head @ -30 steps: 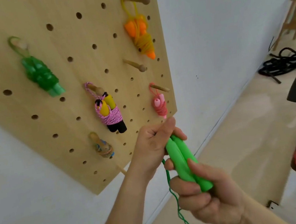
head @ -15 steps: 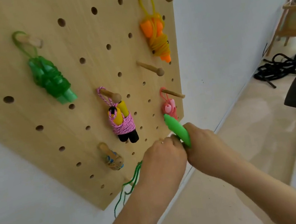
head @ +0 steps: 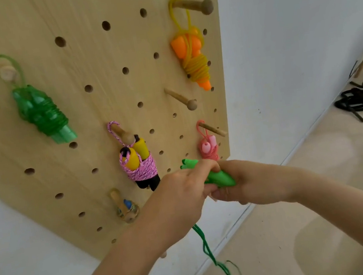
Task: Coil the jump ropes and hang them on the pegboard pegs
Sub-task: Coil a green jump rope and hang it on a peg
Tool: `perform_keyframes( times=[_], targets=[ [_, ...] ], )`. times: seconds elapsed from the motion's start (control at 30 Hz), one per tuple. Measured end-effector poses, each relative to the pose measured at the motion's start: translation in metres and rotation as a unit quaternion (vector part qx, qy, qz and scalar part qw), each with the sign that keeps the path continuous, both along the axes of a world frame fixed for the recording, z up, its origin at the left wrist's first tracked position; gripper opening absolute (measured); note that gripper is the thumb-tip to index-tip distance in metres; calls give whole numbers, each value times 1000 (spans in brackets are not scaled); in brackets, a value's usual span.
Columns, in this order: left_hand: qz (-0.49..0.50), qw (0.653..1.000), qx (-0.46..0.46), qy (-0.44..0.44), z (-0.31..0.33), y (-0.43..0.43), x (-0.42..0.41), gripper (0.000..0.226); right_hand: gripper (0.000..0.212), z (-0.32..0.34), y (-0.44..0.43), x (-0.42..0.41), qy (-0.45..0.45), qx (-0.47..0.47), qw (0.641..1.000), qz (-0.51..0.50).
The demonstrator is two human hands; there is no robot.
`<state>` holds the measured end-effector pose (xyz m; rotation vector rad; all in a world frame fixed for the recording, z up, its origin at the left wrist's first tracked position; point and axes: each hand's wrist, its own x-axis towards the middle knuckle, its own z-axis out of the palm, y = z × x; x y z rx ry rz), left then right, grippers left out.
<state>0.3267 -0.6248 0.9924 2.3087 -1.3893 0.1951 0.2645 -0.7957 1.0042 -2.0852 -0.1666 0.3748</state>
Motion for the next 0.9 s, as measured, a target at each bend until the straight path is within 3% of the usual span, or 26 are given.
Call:
perform_keyframes(
  times=[0.17,0.27,0.33,0.4,0.5,0.57,0.67,0.77,0.83,0.9],
  targets=[
    [5,992,-95,86,-6,-28,-7,15,17,-12,-33,6,54,171,982,-66],
    [46,971,-160,171,-19,-35,-14,26,13,-13,-62,8,98,317,937,-107],
    [70,928,-180,318,-24,-36,-11,49,13,-11,-81,6,135,379,913,-70],
    [57,857,-215,465,-24,-40,-2,63,18,-13,-94,4,165,418,893,-2],
    [3,760,-319,567,-13,-55,10,43,32,-23,-103,4,197,493,845,67],
    [-12,728,-361,583,-7,-71,13,42,36,-34,-104,4,196,537,817,75],
    [-13,753,-383,535,-6,-95,17,43,39,-52,-97,2,162,566,806,62],
    [4,788,-384,481,-8,-109,21,24,40,-66,-92,-1,158,579,798,55],
    [36,807,-382,449,-11,-113,24,23,38,-70,-93,-1,180,606,773,45],
    [72,804,-395,440,-14,-116,26,23,36,-70,-92,-2,205,639,740,30]
  ],
)
